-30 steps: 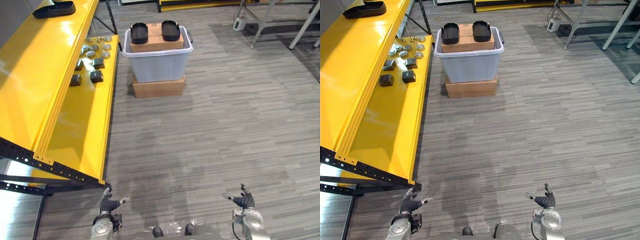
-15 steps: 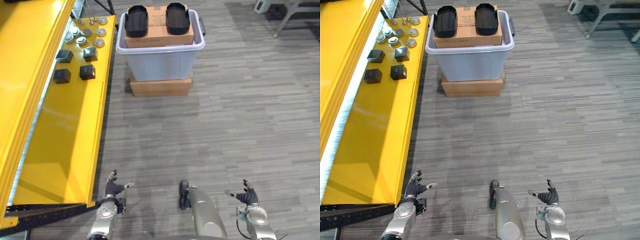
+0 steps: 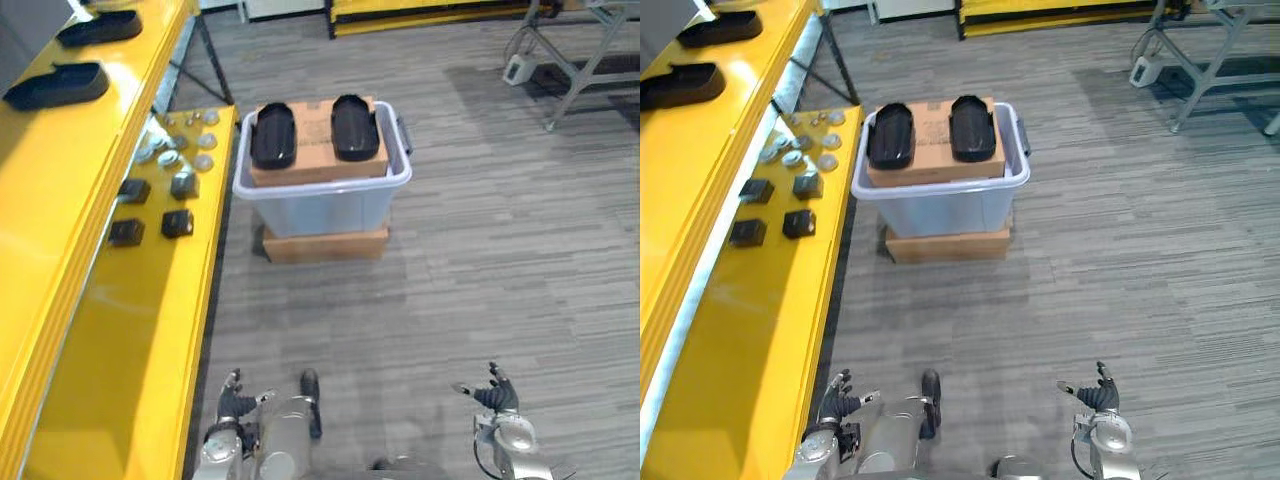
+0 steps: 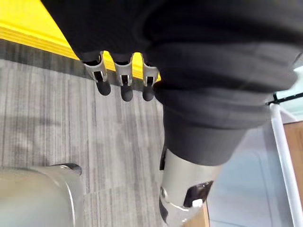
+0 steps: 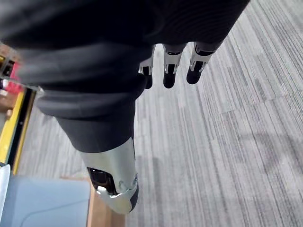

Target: Walk over and take plastic housings, then place them on the shelf

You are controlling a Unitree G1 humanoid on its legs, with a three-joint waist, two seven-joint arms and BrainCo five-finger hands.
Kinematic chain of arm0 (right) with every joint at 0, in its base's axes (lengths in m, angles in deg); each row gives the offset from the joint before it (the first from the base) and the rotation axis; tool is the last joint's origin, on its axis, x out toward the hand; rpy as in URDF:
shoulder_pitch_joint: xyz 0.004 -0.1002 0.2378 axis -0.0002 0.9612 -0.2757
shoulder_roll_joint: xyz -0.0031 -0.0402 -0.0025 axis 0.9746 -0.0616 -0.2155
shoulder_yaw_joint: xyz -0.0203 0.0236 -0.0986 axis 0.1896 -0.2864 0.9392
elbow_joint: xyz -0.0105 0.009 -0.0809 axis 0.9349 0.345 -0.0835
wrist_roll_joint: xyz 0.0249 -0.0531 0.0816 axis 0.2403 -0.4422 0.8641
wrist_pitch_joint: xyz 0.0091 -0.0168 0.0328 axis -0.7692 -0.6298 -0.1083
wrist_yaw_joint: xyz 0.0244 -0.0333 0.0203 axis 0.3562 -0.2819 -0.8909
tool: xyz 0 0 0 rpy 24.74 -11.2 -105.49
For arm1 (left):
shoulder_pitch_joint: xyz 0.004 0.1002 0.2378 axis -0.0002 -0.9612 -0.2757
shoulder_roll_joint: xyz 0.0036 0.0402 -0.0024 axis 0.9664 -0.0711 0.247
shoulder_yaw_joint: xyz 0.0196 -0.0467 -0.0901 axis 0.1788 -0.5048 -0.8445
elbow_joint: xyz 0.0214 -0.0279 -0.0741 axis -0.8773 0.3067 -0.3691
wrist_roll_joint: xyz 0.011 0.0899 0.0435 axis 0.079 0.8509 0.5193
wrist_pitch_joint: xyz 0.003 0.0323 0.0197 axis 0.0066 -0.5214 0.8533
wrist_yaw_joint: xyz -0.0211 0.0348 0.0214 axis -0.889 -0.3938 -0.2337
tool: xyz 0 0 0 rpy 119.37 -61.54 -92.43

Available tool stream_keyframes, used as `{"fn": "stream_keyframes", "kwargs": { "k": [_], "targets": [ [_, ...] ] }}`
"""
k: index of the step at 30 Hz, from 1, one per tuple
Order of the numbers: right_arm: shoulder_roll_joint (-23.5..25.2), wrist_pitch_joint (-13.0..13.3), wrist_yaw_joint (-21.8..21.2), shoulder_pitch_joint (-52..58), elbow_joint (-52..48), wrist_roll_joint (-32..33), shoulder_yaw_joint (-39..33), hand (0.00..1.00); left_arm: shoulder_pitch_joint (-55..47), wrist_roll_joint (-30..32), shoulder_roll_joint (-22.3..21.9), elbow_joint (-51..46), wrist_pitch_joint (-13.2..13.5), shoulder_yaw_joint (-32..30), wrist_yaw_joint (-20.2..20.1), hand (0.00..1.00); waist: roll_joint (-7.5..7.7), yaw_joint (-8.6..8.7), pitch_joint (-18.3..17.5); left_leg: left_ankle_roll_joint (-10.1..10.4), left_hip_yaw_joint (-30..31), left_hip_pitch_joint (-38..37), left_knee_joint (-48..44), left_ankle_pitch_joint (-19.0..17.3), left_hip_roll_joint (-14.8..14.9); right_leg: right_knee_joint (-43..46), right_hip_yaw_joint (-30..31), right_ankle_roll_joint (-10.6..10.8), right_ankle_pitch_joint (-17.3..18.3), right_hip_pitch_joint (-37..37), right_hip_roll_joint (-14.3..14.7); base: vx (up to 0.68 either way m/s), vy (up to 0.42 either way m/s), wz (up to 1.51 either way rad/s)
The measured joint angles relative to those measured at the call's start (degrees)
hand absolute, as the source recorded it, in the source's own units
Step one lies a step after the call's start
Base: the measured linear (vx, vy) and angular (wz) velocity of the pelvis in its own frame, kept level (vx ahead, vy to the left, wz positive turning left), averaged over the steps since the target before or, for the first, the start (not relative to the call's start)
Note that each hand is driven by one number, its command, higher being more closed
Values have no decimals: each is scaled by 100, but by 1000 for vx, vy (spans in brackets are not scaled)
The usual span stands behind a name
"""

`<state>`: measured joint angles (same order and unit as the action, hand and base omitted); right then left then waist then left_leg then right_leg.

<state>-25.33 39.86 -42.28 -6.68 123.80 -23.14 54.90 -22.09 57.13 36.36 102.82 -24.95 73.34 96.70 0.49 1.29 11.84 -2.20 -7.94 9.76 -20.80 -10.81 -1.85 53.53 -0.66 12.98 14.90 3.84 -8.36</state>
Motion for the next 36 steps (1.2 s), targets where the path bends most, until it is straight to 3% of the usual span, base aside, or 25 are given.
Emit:
{"fn": "stream_keyframes", "kwargs": {
  "k": [1, 2, 3, 6, 8, 9, 10, 11, 12, 13, 15, 17, 19, 22, 23, 27, 32, 36],
  "targets": [
    [7, 0, -1, 40, 1, 0, 34, 0, -22, -10, 14, -1, 2, 2, 3, 0, -11, 7, 1, -16, 8, -197, 46, -64, 0, 268, -68, -163, 83, 119, -7, 501, 97, 3],
    [-3, 0, 0, 28, 1, -1, 131, 0, -45, -28, 46, 11, 1, 6, 5, 0, -28, 11, 4, -11, 19, -507, 215, -101, 0, 406, -215, -470, 248, 297, -35, 558, 51, 2],
    [-24, 26, -1, -50, -4, -7, 227, 0, -24, -61, 73, 17, 5, 6, 4, 0, -108, 40, 15, -8, 53, -931, 517, -99, 73, -2, -505, -887, 474, 612, 26, 432, 5, 7],
    [-41, 42, 0, -142, -3, -12, 227, 0, 98, -135, 56, 28, 10, -10, 3, 0, -246, 109, 63, -6, 157, -1229, 707, -99, 268, -1178, -702, -1039, 536, 1148, 190, 394, -74, 28],
    [-41, 28, 1, -116, -2, -11, 225, 0, 171, -153, 43, 41, 17, -7, 3, 0, -273, 135, 94, 40, 260, -1467, 825, -125, 409, -2679, -524, -902, 10, 1344, 284, 373, -137, 50],
    [-45, 25, 3, -37, -2, -12, 223, 0, 162, -150, 60, 54, 43, -12, 9, 0, -198, 146, 89, 330, 322, -1609, 808, -265, 420, -3357, -335, -909, -951, 1283, 307, 399, -194, 53],
    [-121, 11, 11, 36, 44, -12, 172, 0, 181, -150, -16, 167, 36, -12, 9, 0, -298, 166, 108, 593, 433, -1722, 795, -434, 555, -3196, -385, -1175, -1357, 1174, 408, 469, -233, 43],
    [-122, -4, 13, 15, 40, -11, 171, 0, 158, -145, -26, 168, 44, -13, 2, 0, -301, 136, 91, 624, 439, -1754, 796, -405, 621, -3009, -412, -1235, -1196, 1202, 412, 357, -237, 44],
    [-108, -4, 14, 32, -35, -7, 145, 0, 167, -140, -51, 178, 44, -15, 2, 0, -276, 193, 85, 801, 502, -1757, 602, -298, 643, -2655, -585, -1322, -795, 1212, 305, 271, -209, 49],
    [-95, -5, 13, 50, -62, -2, 82, 0, 178, -138, -84, 162, 44, -23, 3, 0, -283, 258, 92, 839, 513, -1687, 333, -278, 683, -2627, -703, -1344, -697, 1111, 271, 329, -273, 81],
    [18, -10, 13, 253, -306, 9, 75, 0, 192, -135, -251, 62, 45, -101, -3, 0, -283, 296, 100, 1014, 376, -1049, -1357, 36, 983, -2863, -1058, -1418, -504, 521, 275, 302, -265, 79],
    [126, 13, 16, 355, -543, 30, 130, 0, 99, -136, -369, -85, 47, -167, -5, 0, -257, 169, 109, 940, -49, -590, -2535, -55, 1425, -3239, -1143, -1489, -488, -12, 458, 255, -200, 10],
    [194, 44, 26, 292, -538, 66, 102, 0, 55, -138, -422, -80, 41, -166, -6, 0, -232, 95, 83, 729, -300, -472, -2230, -184, 1505, -3571, -1138, -1484, -514, -352, 508, 231, -98, -15],
    [175, 39, 27, 164, -411, 63, 39, 0, 43, -138, -428, -17, 41, -182, -3, 0, -317, 74, 35, 753, 11, -473, -87, -37, 1142, -3767, -926, -1410, -576, -451, 565, 231, 42, -37],
    [155, 36, 31, 149, -317, 66, -74, 0, 44, -139, -439, 71, 41, -183, -2, 0, -470, 76, -11, 712, 152, -508, 651, 667, 1080, -3798, -824, -1342, -562, -449, 693, 299, 113, -56],
    [263, 2, 51, 205, -57, 85, -101, 0, 77, -133, -292, 267, 28, -222, -3, 0, -217, 98, -135, 568, -89, -888, 1191, 760, 825, -4195, -494, -1134, -671, -610, 514, 183, 104, -26],
    [270, 4, 122, 257, -91, 289, -225, 0, 88, -115, -140, 268, 16, -228, -2, 0, -238, 92, -162, 491, -253, -1128, 1555, 843, 673, -4377, -346, -1065, -714, -694, 401, 53, 71, -12],
    [248, 50, 170, 443, -1001, 401, -681, 0, -1, -73, -3, 264, 16, -238, -1, 0, -239, 98, -209, 546, -292, -1313, 2036, 1085, 661, -4377, -315, -1069, -719, -632, 450, -21, -24, -6]
  ]
}}
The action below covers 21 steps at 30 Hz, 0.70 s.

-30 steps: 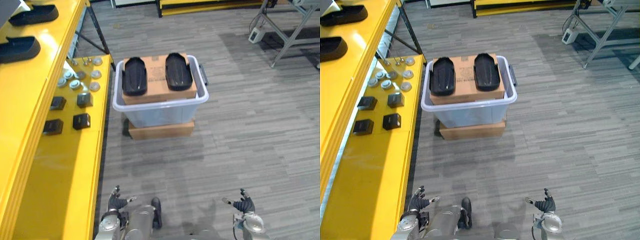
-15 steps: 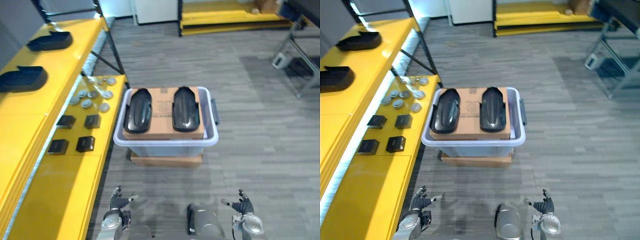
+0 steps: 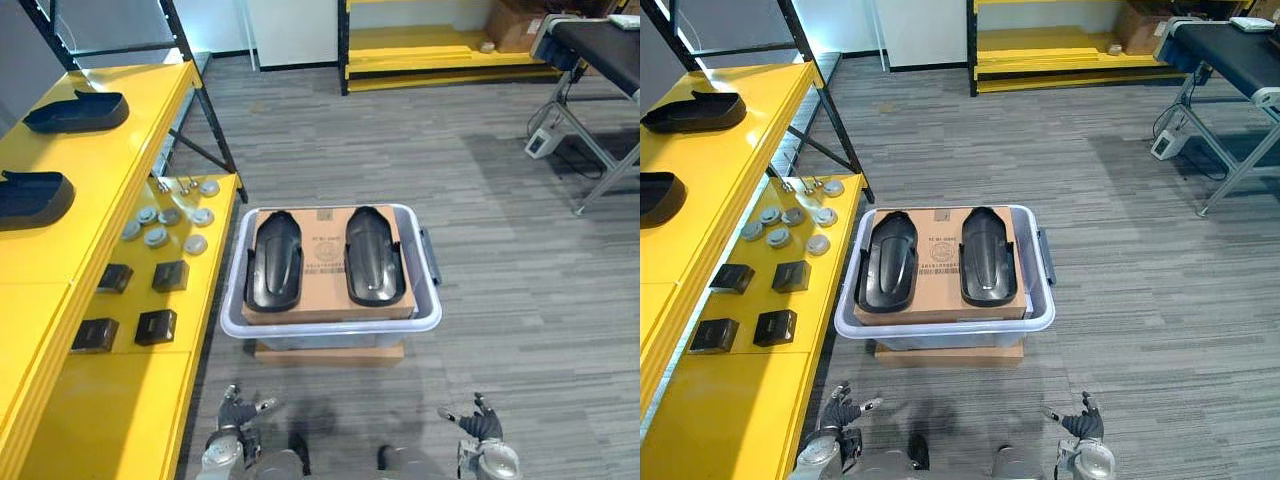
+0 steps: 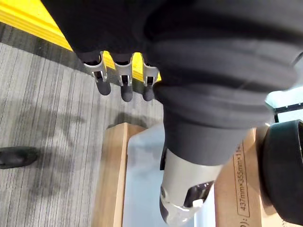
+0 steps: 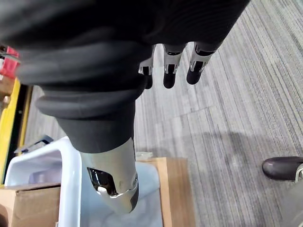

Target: Walk over and take plastic housings, then place them on the shelf

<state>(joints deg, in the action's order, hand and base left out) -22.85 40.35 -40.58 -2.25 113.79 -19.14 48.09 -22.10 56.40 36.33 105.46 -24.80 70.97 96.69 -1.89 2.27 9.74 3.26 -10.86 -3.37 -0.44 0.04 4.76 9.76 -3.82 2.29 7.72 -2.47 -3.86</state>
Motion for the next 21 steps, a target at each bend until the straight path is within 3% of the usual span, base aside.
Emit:
{"fn": "stream_keyframes", "kwargs": {
  "k": [7, 13, 18, 21],
  "targets": [
    [-85, 3, 226, 327, -1647, -119, -311, 0, -205, 125, -3, -71, -3, 16, -5, 0, 70, 27, -177, 45, -1, -131, 539, 271, 15, 1, 36, -19, -13, 155, 97, -22, -28, -2],
    [-304, 3, 424, 184, -3076, -938, -361, 0, -305, 338, 21, -258, 2, 139, -18, 0, 68, 30, -226, 19, 128, -33, 578, 306, -46, -169, -66, 20, -81, 159, 63, -2, 4, 8],
    [-668, 7, 475, -495, -3239, -1568, -98, 0, -296, 342, 100, -317, 29, 285, -128, 0, 63, 13, -228, -30, 291, 76, 578, 344, -81, -259, -230, 18, -108, 100, 35, 35, -4, 17],
    [-871, -7, 480, -1069, -2767, -1724, 277, 0, -302, 343, 101, -350, 35, 374, -129, 0, 57, -26, -231, -37, 371, 101, 578, 358, -87, -316, -330, 10, -119, 47, 32, 21, -9, 19]
  ]
}}
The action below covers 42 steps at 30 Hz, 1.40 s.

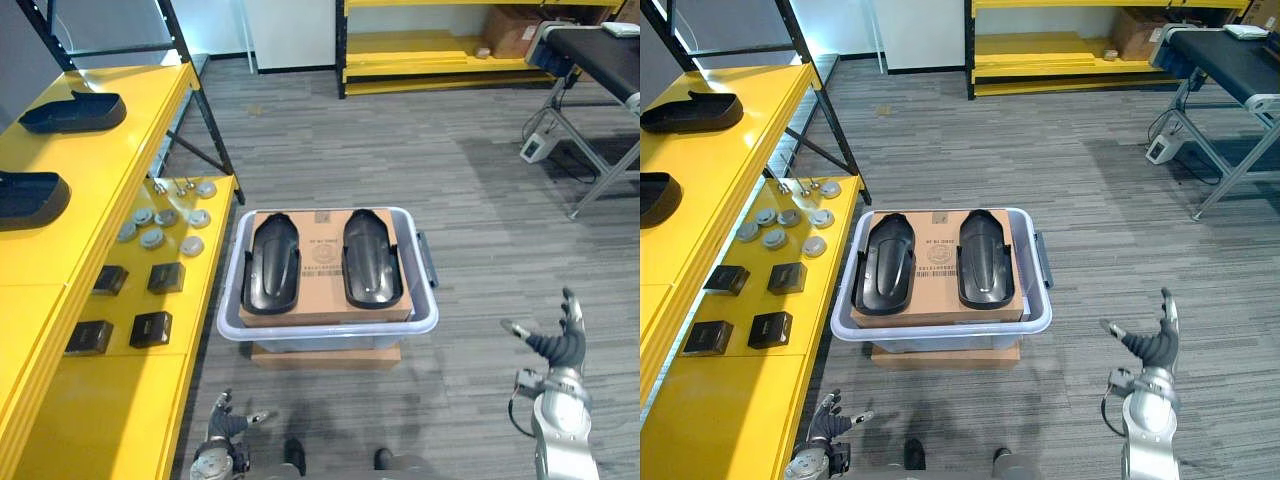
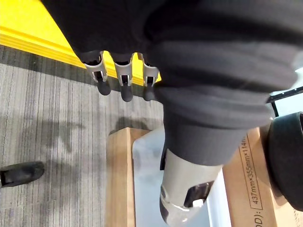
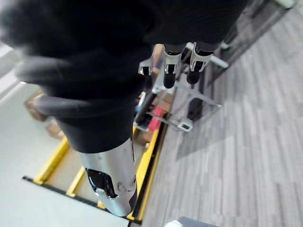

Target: Walk over and take plastic housings, then place them on the shelf

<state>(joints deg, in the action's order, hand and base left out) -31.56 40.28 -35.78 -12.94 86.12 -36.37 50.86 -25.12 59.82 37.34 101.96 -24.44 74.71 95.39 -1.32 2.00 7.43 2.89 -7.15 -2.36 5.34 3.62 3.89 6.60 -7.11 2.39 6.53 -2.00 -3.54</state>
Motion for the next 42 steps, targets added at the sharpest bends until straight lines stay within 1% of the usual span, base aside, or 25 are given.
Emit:
{"fn": "stream_keyframes", "kwargs": {
  "k": [2, 4, 6, 8, 11, 12, 13, 16, 20, 21, 24, 25, 26, 27, 28, 29, 30, 33, 42],
  "targets": [
    [-77, -21, 61, -352, 403, -131, 168, 0, 5, 0, 3, -5, 4, 42, 2, 0, -4, -4, -1, -8, 104, 61, 0, 36, -10, -19, -100, -8, -5, -1, -11, -2, -9, 25],
    [-170, -73, 149, -755, 945, -255, 292, 0, -3, 0, 6, -27, 7, 155, 4, 0, -19, -85, 8, -9, 195, 136, 1, 79, -19, -34, -196, -21, -13, 21, -18, -18, -8, 26],
    [-283, -194, 217, -1134, 1443, -369, 423, 0, 7, -2, 2, -53, 9, 230, 7, 0, -61, -116, 39, -13, 264, 193, 3, 112, -24, -35, -263, -32, -23, 43, -23, -38, -3, 20],
    [-375, -285, 266, -1508, 1870, -419, 551, 0, 7, -4, 2, -61, 28, 331, 11, 0, -144, -146, 111, -27, 338, 242, 9, 154, -43, -36, -339, -25, -34, 55, -38, -54, 6, 22],
    [-438, -326, 346, -2120, 2472, -421, 643, 0, 20, -9, -37, -116, 61, 399, 31, 0, -330, -149, 270, -36, 466, 494, 13, 262, -60, -25, -442, -11, -97, 253, -52, -77, 19, 20],
    [-445, -399, 358, -2293, 2691, -421, 643, 0, 20, -11, -42, -115, 67, 416, 47, 0, -381, -150, 335, -50, 534, 571, 14, 299, -75, -25, -513, -7, -108, 291, -64, -67, 21, 21],
    [-445, -427, 362, -2358, 2793, -421, 642, 0, 18, -11, -42, -116, 68, 418, 58, 0, -398, -155, 348, -52, 559, 609, 15, 314, -78, -22, -543, -5, -109, 319, -67, -37, 17, 22],
    [-503, -495, 392, -2803, 3380, -417, 640, 0, 45, -15, -43, -128, 88, 470, 163, 0, -443, -276, 593, -43, 624, 659, 14, 357, -86, -24, -623, -13, -128, 335, -75, -32, 12, 14],
    [-617, -562, 505, -3407, 4193, -409, 609, 0, 110, -66, -61, -129, 145, 619, 220, 0, -576, -277, 774, -24, 855, 874, 14, 452, -110, -23, -859, -13, -128, 429, -90, -16, 7, 29],
    [-637, -575, 520, -3585, 4429, -393, 594, 0, 154, -71, -70, -155, 180, 644, 265, 0, -612, -300, 869, -18, 872, 883, 14, 464, -108, -20, -898, -13, -127, 420, -87, -6, -7, 17],
    [-640, -673, 601, -3891, 4790, -324, 585, 0, 192, -140, -131, -249, 212, 655, 288, 0, -716, -297, 980, 32, 909, 934, 14, 501, -113, -24, -972, -14, -127, 428, -92, -9, -3, 14],
    [-644, -678, 609, -3983, 4944, -270, 570, 0, 233, -195, -175, -249, 214, 665, 297, 0, -765, -297, 1010, 35, 956, 959, 14, 511, -113, -26, -1009, -14, -127, 434, -89, -3, -4, 14],
    [-643, -678, 613, -4062, 5073, -178, 567, 0, 264, -246, -181, -257, 218, 709, 314, 0, -782, -297, 1056, 58, 972, 966, 14, 526, -112, -25, -1021, -14, -127, 434, -88, -10, -9, 10],
    [-644, -682, 612, -4144, 5192, -117, 549, 100, 272, -261, -181, -292, 221, 769, 350, 0, -795, -298, 1105, 77, 983, 973, 14, 539, -111, -25, -1023, -14, -127, 438, -86, -19, -10, 4],
    [-656, -687, 614, -4257, 5375, -13, 435, 100, 271, -270, -206, -323, 243, 832, 375, 0, -828, -297, 1158, 80, 1006, 995, 15, 542, -105, -22, -1029, -15, -127, 463, -80, 0, 0, 0],
    [-657, -693, 614, -4285, 5428, 47, 369, 100, 269, -289, -223, -325, 255, 835, 377, 0, -831, -297, 1159, 94, 1007, 1024, 14, 552, -104, -11, -1026, -15, -126, 500, -80, 0, 0, 0],
    [-678, -713, 614, -4363, 5564, 86, 327, 100, 281, -321, -228, -327, 259, 857, 378, 0, -829, -291, 1165, 154, 1006, 1089, 14, 593, -105, 14, -1023, -15, -127, 569, -87, 0, 0, 0],
    [-723, -768, 614, -4371, 5640, 121, 298, 100, 287, -405, -232, -334, 262, 880, 378, 0, -832, -293, 1168, 184, 1006, 1119, 14, 624, -103, 23, -1023, -20, -129, 599, -89, 0, 0, 0],
    [-782, -766, 597, -4442, 5741, 483, 184, 100, 290, -463, -233, -333, 261, 876, 377, 0, -824, -271, 1173, 183, 942, 1071, 16, 625, -67, 54, -965, -47, -147, 597, -68, -10, 2, -2]
  ]
}}
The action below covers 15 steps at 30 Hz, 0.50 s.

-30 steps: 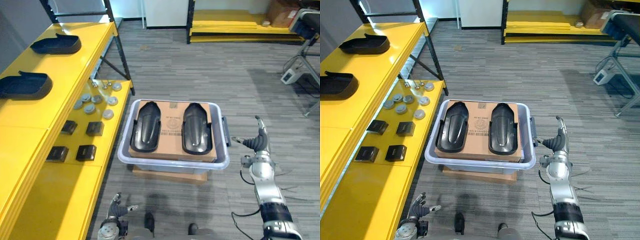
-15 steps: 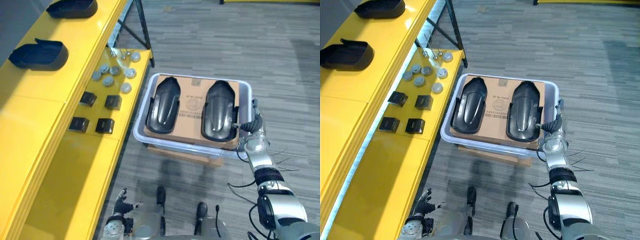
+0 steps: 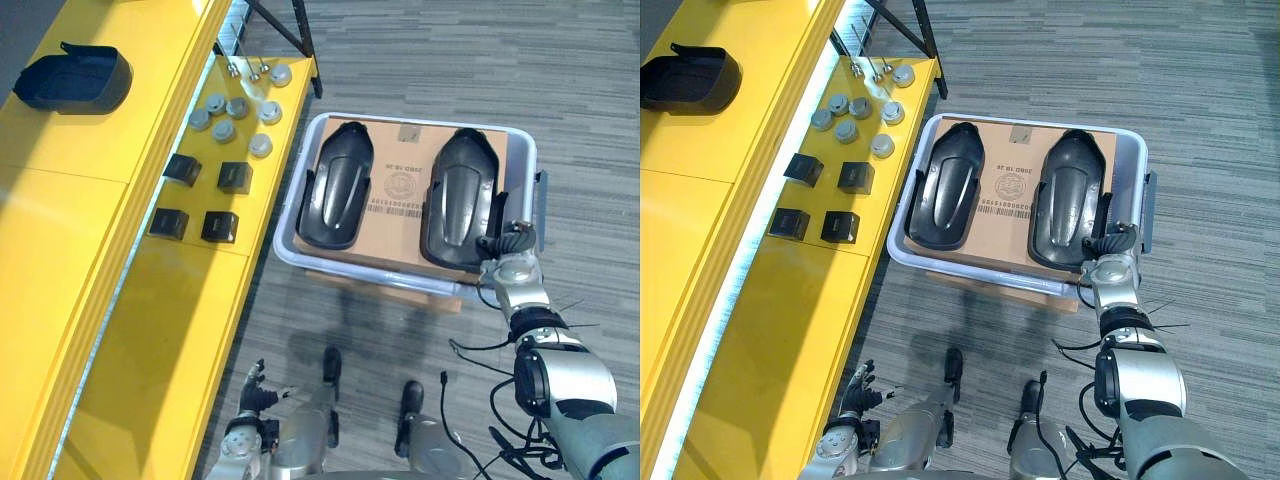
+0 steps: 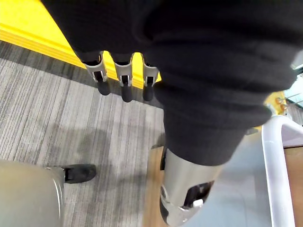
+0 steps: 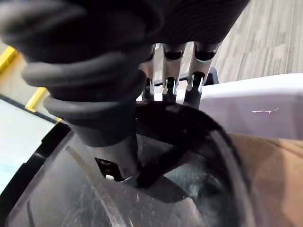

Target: Walk over and take plastic housings, then place them on the shelf

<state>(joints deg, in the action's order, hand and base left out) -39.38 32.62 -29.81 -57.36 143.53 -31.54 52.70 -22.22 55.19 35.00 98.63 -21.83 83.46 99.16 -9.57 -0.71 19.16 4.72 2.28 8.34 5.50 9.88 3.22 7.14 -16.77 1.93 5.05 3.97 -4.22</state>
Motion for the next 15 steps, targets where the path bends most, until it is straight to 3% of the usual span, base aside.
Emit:
{"fn": "stream_keyframes", "kwargs": {
  "k": [4, 11, 15],
  "targets": [
    [17, 6, -5, 247, -333, -3, 12, 100, 2, 0, 1, -1, -2, -9, -3, 0, 36, -19, 23, 1, -75, -75, 5, -1, 9, 50, 59, 0, 0, -20, -4, -23, 5, -8],
    [39, -6, 7, 1328, -1946, -31, 14, 100, -4, 3, 5, -28, -14, -53, -25, 0, 190, -5, 8, 0, -167, -187, 10, -3, 70, 145, 193, 2, -1, -28, -15, -25, -1, -9],
    [224, -1, 60, 2029, -3174, -147, -5, 100, -46, 18, 77, -161, -70, -157, -32, 0, 384, 12, -128, -2, -304, -285, 12, -7, 85, 162, 359, 0, -3, -28, 8, -19, 5, -21]
  ]
}}
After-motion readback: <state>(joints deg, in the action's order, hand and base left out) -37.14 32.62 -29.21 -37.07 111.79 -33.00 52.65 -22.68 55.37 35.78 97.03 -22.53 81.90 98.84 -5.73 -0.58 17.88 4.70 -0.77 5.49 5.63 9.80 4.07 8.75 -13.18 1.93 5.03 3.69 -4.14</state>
